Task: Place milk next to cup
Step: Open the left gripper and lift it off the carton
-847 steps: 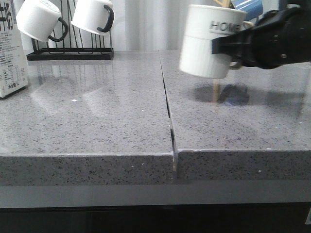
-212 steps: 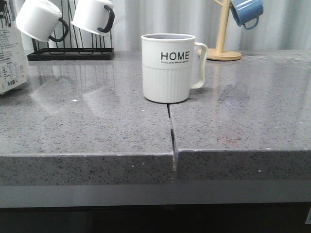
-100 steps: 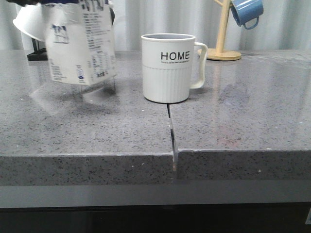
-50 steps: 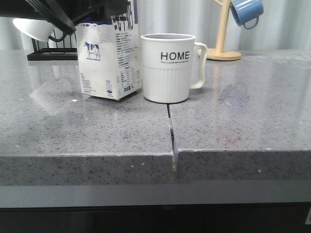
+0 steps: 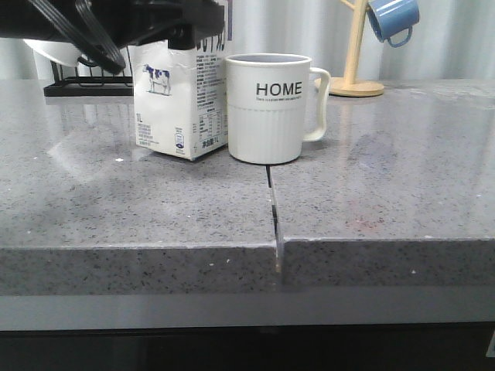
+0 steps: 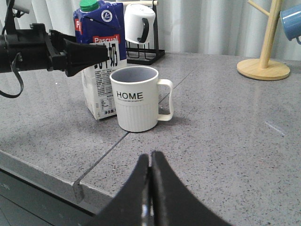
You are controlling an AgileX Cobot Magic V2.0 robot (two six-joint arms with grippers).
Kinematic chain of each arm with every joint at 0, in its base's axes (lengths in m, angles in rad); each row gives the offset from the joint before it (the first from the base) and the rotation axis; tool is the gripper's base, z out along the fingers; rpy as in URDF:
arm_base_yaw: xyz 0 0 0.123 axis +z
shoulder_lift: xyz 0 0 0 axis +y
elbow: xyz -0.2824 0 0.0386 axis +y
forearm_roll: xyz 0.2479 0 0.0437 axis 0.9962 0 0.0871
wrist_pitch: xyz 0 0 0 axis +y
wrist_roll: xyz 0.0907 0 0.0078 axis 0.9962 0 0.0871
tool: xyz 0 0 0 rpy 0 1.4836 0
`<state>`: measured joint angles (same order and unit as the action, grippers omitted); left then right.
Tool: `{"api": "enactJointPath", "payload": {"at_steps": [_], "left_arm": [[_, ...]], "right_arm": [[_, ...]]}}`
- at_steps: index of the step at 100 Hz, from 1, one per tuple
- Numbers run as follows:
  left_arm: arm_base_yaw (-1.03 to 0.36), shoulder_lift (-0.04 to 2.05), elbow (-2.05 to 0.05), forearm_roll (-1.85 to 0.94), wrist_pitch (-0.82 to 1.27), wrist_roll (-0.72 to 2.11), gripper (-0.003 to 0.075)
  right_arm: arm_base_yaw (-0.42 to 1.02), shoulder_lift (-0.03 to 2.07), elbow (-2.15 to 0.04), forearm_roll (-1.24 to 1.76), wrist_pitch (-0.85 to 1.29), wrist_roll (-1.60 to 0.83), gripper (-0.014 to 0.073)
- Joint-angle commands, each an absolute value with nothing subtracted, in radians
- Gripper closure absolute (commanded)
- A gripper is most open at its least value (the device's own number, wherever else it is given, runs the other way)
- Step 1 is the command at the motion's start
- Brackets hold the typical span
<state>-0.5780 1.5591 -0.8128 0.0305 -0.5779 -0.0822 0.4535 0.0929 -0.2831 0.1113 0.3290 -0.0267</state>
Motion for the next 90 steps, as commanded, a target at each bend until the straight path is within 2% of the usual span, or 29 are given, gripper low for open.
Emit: {"api": "enactJointPath", "payload": {"at_steps": [1, 34, 41, 48, 55, 67, 71, 90], "left_arm": [[-0.585, 1.519, -0.843, 0.022, -0.637, -0.093, 0.005], [-0.585, 1.344, -0.719, 0.028, -0.586, -0.093, 0.0051], [-0.585, 1.281, -0.67, 0.028, -0.58, -0.093, 0.0079], [-0.585, 1.206, -0.629, 0.028, -0.526, -0.093, 0.0166], [-0.585, 1.123, -0.606, 0.028, -0.411, -0.093, 0.0313], [-0.585, 0.986, -0.601, 0.039, -0.162, -0.093, 0.0654], [-0.585, 0.935, -0.601, 0.044, -0.099, -0.091, 0.0741], [-0.55, 0.752, -0.593, 0.039, 0.095, -0.093, 0.0741]], "right_arm": [[0.455, 0.103, -0.31, 0.107, 0.244, -0.029, 0.0662], [0.455, 0.103, -0.31, 0.107, 0.244, -0.029, 0.0662], [0.455, 0.103, -0.31, 0.107, 0.244, -0.029, 0.0662], [0.455, 0.103, -0.31, 0.107, 0.244, -0.029, 0.0662], [0.455, 0.103, -0.31, 0.107, 0.244, -0.029, 0.0662], [0.455, 0.103, -0.31, 0.107, 0.244, -0.029, 0.0662], [0.455, 0.103, -0.31, 0.107, 0.244, -0.029, 0.0662], [0.455, 0.103, -0.31, 0.107, 0.244, -0.029, 0.0662]]}}
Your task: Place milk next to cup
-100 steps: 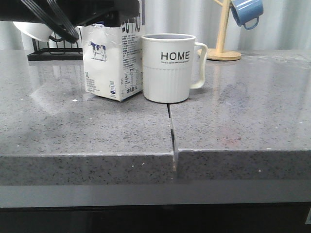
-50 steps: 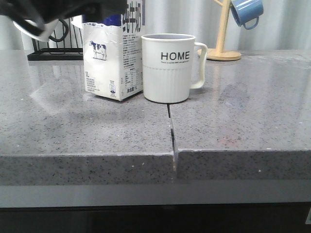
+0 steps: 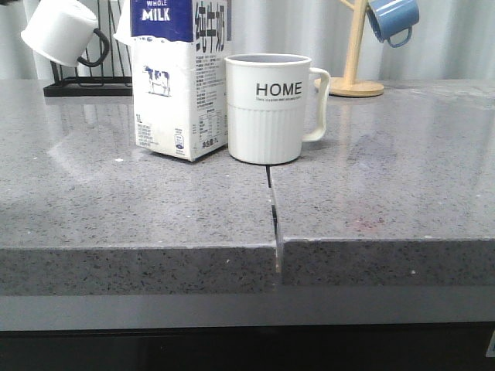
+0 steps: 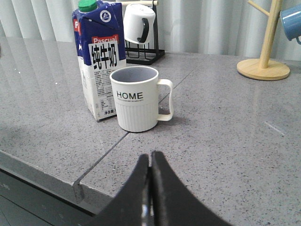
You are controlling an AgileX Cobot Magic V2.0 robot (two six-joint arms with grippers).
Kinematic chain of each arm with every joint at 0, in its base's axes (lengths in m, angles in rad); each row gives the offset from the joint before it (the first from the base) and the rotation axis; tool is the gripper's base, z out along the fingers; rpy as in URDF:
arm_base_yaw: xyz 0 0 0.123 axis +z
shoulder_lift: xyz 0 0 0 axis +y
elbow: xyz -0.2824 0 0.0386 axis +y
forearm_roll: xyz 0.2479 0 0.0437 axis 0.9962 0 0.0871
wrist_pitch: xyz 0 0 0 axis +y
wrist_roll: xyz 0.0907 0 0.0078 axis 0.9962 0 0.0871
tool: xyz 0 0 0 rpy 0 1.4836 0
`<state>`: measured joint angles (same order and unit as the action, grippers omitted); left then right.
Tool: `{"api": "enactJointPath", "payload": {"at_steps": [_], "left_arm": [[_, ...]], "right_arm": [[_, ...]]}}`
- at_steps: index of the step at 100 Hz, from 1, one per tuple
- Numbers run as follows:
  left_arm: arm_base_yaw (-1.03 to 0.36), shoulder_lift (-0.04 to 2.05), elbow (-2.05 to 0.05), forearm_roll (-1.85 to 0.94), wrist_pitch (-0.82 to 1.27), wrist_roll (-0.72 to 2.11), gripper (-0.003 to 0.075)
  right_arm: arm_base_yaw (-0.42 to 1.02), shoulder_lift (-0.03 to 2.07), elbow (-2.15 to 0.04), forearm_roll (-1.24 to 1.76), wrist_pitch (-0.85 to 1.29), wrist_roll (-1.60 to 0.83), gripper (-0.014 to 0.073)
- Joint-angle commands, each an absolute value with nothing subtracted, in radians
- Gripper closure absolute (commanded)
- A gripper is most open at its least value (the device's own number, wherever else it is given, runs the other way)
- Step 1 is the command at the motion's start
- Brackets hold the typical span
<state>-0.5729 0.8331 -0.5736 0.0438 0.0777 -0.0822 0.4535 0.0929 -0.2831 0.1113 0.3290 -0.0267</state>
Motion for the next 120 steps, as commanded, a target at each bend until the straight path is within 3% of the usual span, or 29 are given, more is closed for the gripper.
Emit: {"api": "enactJointPath", "payload": {"at_steps": [1, 27, 58, 120], "left_arm": [[-0.547, 0.739, -0.592, 0.039, 0.104, -0.093, 0.0741], [-0.398, 0.534, -0.508, 0.075, 0.127, -0.093, 0.0741], [-0.184, 0.427, -0.412, 0.084, 0.132, -0.093, 0.0741], [-0.087, 0.106, -0.131, 0.04, 0.082, -0.059, 0.0741]], "right_arm": [[0.455, 0.103, -0.31, 0.107, 0.244, -0.029, 0.0662], [0.455, 0.103, -0.31, 0.107, 0.244, -0.029, 0.0662], [0.455, 0.103, -0.31, 0.107, 0.244, -0.029, 0.0662], [0.455, 0.103, -0.31, 0.107, 0.244, -0.029, 0.0662]]}}
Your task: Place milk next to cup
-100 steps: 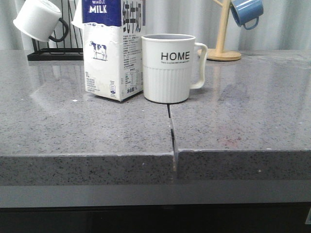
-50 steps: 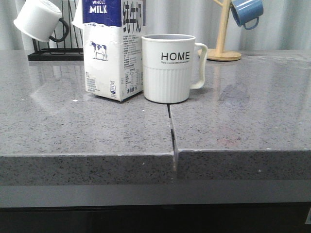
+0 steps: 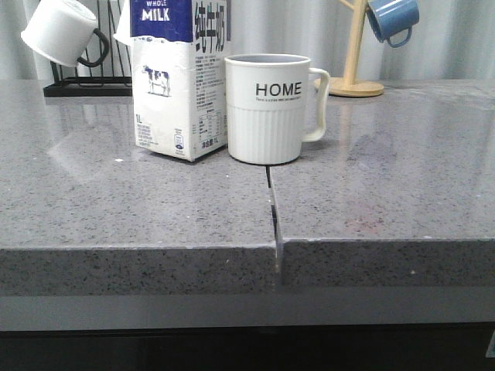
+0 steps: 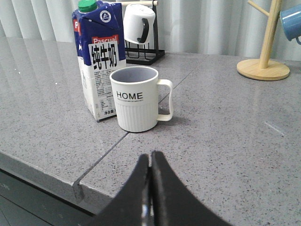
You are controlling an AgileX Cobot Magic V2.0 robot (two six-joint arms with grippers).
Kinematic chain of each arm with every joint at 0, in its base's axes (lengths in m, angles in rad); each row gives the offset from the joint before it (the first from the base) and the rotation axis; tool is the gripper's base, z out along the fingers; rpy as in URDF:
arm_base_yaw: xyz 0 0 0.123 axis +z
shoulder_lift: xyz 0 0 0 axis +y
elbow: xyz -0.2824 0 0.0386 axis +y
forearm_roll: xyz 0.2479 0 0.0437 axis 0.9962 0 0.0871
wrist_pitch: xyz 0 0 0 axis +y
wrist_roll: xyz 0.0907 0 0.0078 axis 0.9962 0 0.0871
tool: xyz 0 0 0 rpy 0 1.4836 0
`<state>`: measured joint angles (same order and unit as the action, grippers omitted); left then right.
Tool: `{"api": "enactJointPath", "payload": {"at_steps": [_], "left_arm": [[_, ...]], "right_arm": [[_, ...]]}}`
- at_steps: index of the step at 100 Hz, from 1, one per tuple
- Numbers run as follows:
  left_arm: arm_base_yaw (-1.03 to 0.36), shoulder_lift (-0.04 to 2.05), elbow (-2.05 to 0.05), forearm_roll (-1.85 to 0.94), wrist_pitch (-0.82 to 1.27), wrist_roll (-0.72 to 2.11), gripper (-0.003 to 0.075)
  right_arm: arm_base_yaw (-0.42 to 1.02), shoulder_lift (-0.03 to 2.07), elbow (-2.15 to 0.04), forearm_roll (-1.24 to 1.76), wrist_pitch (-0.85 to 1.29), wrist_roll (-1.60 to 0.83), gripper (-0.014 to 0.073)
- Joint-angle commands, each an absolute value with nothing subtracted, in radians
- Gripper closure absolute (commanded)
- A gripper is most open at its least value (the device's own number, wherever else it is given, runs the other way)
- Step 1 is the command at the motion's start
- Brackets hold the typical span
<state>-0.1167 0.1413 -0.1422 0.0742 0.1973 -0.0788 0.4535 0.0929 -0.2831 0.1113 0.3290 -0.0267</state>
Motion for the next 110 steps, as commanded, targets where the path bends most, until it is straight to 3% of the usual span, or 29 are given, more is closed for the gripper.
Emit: {"api": "enactJointPath", "payload": {"at_steps": [1, 26, 110], "left_arm": [[-0.081, 0.101, -0.127, 0.036, 0.079, -0.051, 0.0741], [-0.026, -0.037, 0.049, -0.032, -0.019, -0.03, 0.0741], [-0.026, -0.037, 0.045, -0.032, 0.01, -0.006, 0.0741]], "right_arm": [[0.455, 0.103, -0.31, 0.107, 0.244, -0.029, 0.0662], [0.455, 0.104, -0.31, 0.107, 0.245, -0.029, 0.0662], [0.455, 0.107, -0.31, 0.107, 0.245, -0.029, 0.0662]]}}
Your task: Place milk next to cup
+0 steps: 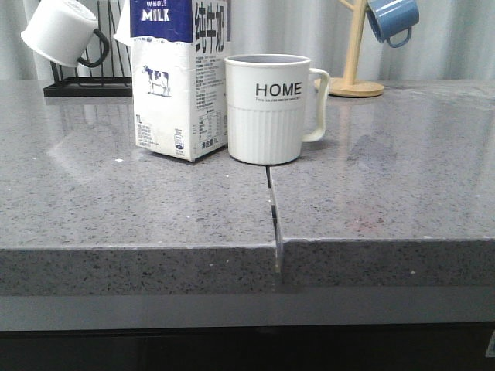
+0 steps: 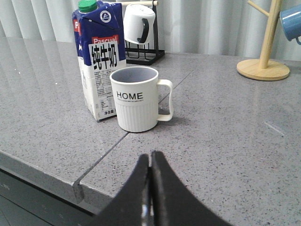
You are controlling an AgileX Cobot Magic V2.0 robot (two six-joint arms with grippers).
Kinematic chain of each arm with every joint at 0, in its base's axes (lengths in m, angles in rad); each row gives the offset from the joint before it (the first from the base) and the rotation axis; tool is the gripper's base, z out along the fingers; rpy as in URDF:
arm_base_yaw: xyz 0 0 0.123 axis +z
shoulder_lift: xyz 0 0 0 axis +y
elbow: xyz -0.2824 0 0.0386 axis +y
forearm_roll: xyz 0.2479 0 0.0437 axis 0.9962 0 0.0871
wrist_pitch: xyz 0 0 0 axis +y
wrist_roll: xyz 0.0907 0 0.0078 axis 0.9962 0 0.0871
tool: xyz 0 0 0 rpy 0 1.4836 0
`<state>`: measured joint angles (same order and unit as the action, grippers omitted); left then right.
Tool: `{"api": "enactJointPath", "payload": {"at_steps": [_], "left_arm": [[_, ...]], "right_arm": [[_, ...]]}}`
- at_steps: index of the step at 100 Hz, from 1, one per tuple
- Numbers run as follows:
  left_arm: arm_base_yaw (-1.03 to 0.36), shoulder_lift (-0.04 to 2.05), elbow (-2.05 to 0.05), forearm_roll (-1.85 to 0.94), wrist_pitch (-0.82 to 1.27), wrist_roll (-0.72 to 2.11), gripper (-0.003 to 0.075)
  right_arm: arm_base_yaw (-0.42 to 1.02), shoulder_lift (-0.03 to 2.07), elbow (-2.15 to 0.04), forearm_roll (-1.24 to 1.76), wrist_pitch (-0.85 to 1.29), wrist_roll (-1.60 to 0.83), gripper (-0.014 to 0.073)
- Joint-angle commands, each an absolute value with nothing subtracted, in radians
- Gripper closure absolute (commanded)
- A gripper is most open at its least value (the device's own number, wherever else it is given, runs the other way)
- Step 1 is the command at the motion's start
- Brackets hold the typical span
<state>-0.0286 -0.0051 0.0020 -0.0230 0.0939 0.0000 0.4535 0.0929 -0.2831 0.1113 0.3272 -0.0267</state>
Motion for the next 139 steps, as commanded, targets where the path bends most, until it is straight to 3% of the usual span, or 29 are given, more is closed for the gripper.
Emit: {"api": "enactJointPath", "payload": {"at_steps": [1, 22, 42, 60, 75, 139], "left_arm": [[-0.026, -0.037, 0.045, -0.032, 0.01, -0.006, 0.0741], [-0.026, -0.037, 0.045, -0.032, 0.01, -0.006, 0.0741], [-0.026, -0.037, 0.045, -0.032, 0.01, -0.006, 0.0741], [-0.026, -0.037, 0.045, -0.032, 0.01, -0.006, 0.0741], [-0.026, -0.037, 0.045, -0.032, 0.01, -0.006, 0.0741], [-0.026, -0.037, 0.045, -0.032, 0.01, -0.006, 0.0741]], "right_arm": [[0.455, 0.107, -0.31, 0.107, 0.245, -0.029, 0.0662], [0.429, 0.107, -0.29, 0.103, 0.139, -0.029, 0.0662], [0.182, 0.107, -0.14, 0.076, -0.065, -0.025, 0.0662], [0.024, 0.057, -0.026, -0.048, -0.088, 0.106, 0.0662], [0.017, -0.035, 0.01, -0.067, 0.0, 0.106, 0.0662], [0.015, -0.031, 0.011, -0.07, -0.018, 0.106, 0.0662]]}}
